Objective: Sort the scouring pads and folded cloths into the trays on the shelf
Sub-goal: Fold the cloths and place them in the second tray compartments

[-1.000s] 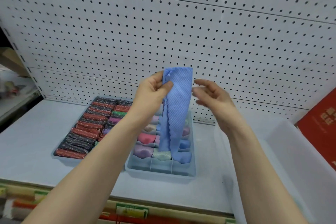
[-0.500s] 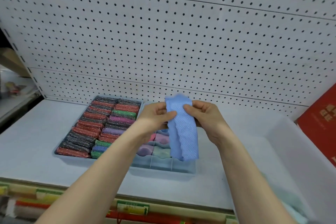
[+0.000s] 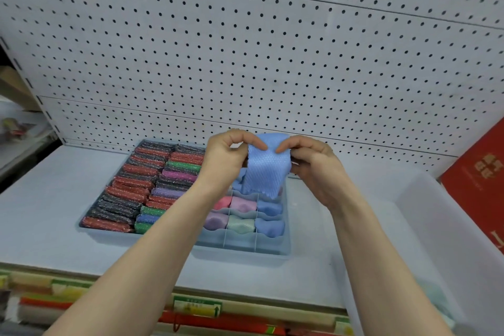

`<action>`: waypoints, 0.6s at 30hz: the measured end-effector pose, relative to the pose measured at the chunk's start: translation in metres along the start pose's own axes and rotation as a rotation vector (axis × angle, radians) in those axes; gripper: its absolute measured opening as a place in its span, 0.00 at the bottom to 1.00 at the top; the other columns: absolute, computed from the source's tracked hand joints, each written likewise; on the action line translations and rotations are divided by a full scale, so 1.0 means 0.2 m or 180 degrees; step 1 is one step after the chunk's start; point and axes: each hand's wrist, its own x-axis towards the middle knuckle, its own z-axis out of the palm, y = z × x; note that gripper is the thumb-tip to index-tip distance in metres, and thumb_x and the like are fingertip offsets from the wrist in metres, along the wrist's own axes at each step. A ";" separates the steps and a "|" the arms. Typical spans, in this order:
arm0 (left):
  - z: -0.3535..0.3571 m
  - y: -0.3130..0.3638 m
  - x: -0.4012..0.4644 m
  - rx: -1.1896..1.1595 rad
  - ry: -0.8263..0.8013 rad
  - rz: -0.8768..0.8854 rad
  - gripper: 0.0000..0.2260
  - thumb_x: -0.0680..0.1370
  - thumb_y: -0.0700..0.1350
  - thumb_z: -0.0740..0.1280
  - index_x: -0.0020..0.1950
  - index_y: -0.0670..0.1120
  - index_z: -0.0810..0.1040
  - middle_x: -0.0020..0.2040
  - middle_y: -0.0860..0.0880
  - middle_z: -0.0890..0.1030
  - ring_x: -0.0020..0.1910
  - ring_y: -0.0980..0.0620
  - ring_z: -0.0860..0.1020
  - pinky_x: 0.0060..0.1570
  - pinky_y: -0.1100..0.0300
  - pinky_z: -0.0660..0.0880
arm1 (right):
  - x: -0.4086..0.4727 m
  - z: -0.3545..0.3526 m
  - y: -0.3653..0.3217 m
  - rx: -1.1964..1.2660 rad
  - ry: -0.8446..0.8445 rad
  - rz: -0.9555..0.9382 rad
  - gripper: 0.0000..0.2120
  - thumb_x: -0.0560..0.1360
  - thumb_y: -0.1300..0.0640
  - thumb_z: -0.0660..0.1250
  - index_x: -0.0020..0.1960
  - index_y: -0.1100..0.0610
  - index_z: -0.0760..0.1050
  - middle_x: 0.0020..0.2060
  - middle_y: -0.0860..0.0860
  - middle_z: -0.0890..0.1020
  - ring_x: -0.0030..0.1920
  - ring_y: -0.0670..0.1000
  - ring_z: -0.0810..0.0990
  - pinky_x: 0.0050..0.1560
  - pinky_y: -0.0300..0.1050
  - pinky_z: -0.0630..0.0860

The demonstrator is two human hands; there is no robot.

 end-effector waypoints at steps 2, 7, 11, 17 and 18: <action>-0.02 -0.01 0.01 0.0147 0.0164 0.0250 0.25 0.74 0.26 0.60 0.32 0.53 0.84 0.45 0.52 0.80 0.44 0.53 0.79 0.40 0.60 0.76 | -0.02 0.00 0.04 0.0080 -0.0057 0.0116 0.11 0.79 0.66 0.59 0.52 0.55 0.78 0.43 0.55 0.79 0.42 0.54 0.77 0.44 0.48 0.73; -0.04 0.00 0.02 -0.0139 0.0230 0.0232 0.17 0.80 0.32 0.58 0.53 0.48 0.83 0.53 0.53 0.81 0.49 0.52 0.80 0.47 0.62 0.77 | -0.04 0.06 0.09 -0.0220 0.0219 -0.0002 0.07 0.75 0.64 0.71 0.47 0.52 0.78 0.43 0.51 0.78 0.39 0.51 0.76 0.34 0.45 0.71; -0.09 -0.03 -0.02 0.0175 -0.0258 0.0248 0.29 0.75 0.25 0.56 0.67 0.53 0.73 0.67 0.53 0.74 0.62 0.58 0.76 0.61 0.63 0.74 | 0.01 0.06 0.09 -0.0001 0.0735 -0.0011 0.12 0.78 0.66 0.65 0.44 0.53 0.83 0.44 0.51 0.82 0.43 0.51 0.75 0.42 0.45 0.70; -0.07 -0.08 -0.08 0.0940 -0.0423 0.0663 0.20 0.74 0.31 0.67 0.57 0.55 0.81 0.55 0.58 0.81 0.53 0.60 0.78 0.52 0.62 0.74 | 0.02 0.05 0.03 0.0977 0.0213 0.0670 0.18 0.77 0.72 0.51 0.59 0.70 0.77 0.53 0.60 0.84 0.55 0.55 0.84 0.55 0.45 0.80; -0.07 -0.07 -0.08 0.0777 -0.0229 0.0521 0.18 0.76 0.32 0.66 0.53 0.55 0.81 0.47 0.60 0.83 0.44 0.57 0.79 0.45 0.56 0.77 | 0.01 0.04 0.03 0.0924 0.0072 0.0738 0.18 0.77 0.72 0.52 0.60 0.70 0.76 0.53 0.61 0.84 0.53 0.55 0.84 0.55 0.45 0.80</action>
